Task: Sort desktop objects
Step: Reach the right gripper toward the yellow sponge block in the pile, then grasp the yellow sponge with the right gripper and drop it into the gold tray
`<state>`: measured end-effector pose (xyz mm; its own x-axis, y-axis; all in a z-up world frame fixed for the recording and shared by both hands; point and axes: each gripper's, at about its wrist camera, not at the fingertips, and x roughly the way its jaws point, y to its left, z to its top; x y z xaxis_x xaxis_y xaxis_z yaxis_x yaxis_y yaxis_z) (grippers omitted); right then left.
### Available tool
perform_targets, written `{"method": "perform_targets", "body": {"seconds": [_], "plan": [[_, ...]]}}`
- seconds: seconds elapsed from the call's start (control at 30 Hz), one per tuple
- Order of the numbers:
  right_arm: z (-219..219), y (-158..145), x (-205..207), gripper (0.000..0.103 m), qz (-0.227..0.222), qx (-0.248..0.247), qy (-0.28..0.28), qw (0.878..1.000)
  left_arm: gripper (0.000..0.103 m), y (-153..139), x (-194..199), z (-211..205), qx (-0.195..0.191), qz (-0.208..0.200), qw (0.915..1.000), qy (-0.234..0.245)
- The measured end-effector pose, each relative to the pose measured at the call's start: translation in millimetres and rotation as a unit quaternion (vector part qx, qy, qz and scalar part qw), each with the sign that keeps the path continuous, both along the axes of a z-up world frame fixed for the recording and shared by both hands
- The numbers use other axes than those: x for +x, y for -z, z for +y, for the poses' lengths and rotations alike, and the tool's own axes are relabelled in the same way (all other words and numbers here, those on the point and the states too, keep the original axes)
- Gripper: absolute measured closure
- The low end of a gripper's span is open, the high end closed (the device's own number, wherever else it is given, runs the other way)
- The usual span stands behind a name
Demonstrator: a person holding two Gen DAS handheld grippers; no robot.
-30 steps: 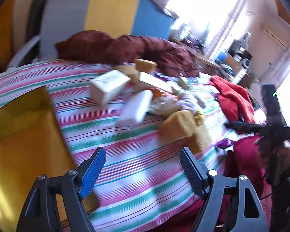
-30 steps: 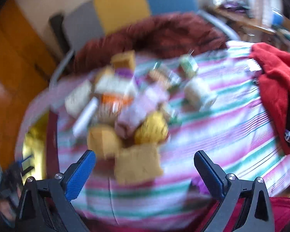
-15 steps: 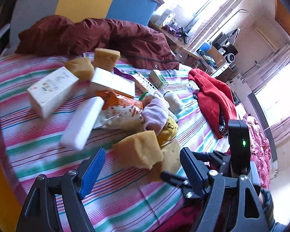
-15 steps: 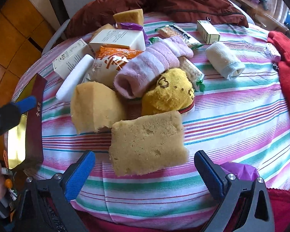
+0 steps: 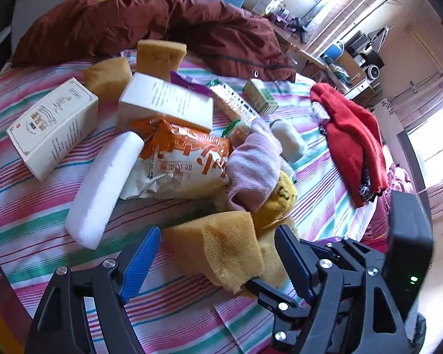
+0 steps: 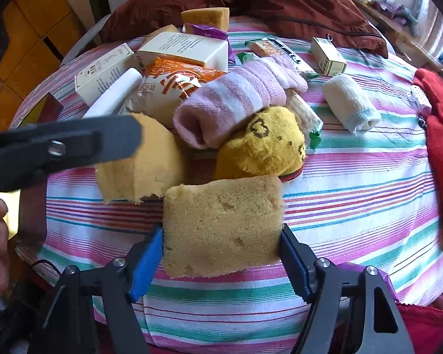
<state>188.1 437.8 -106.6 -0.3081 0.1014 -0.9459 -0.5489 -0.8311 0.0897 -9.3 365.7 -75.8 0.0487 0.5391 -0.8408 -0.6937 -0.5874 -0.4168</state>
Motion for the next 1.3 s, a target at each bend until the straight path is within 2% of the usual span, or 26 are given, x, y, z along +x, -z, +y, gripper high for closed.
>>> {"method": "perform_targets", "body": {"seconds": [0.1,0.13,0.2,0.3,0.43,0.53,0.7,0.93,1.13,1.3], "plan": [[0.2,-1.5,2.2,0.029,0.001,0.002,0.000,1.000,0.038,8.0,2.6,-1.5,-0.012,0.008,0.9999,0.002],[0.1,-1.9,2.9,0.029,0.001,0.002,-0.001,1.000,0.046,8.8,3.9,-4.7,-0.001,0.002,1.0000,0.010],[-1.3,-3.2,3.5,0.029,0.002,0.004,-0.005,1.000,0.054,4.1,7.1,-11.3,0.013,0.013,0.9998,0.012],[-3.0,-5.3,4.7,0.030,0.002,0.009,-0.011,1.000,0.057,-7.6,12.2,-25.1,0.026,0.041,0.9988,0.009],[-3.4,-10.8,5.6,0.030,0.014,0.007,-0.014,1.000,0.057,-22.9,15.6,-47.6,0.043,0.054,0.9976,-0.002],[-9.8,-15.7,0.4,0.030,0.028,0.004,-0.019,0.999,0.057,-41.6,23.7,-70.6,0.053,0.097,0.9938,-0.010],[-31.5,-24.4,-1.6,0.030,0.064,-0.007,-0.050,0.997,0.057,-74.8,37.4,-112.2,0.064,0.185,0.9800,-0.035],[-51.1,-35.7,-3.6,0.030,0.097,-0.019,-0.072,0.992,0.057,-104.3,32.5,-168.6,0.053,0.273,0.9545,-0.107],[-86.4,-58.3,-35.2,0.030,0.125,-0.009,-0.116,0.985,0.056,-108.6,19.9,-218.2,0.025,0.310,0.9350,-0.171],[-124.8,-75.7,-79.3,0.030,0.145,-0.004,-0.176,0.974,0.056,-106.7,6.7,-267.2,-0.002,0.324,0.9184,-0.227]]}}
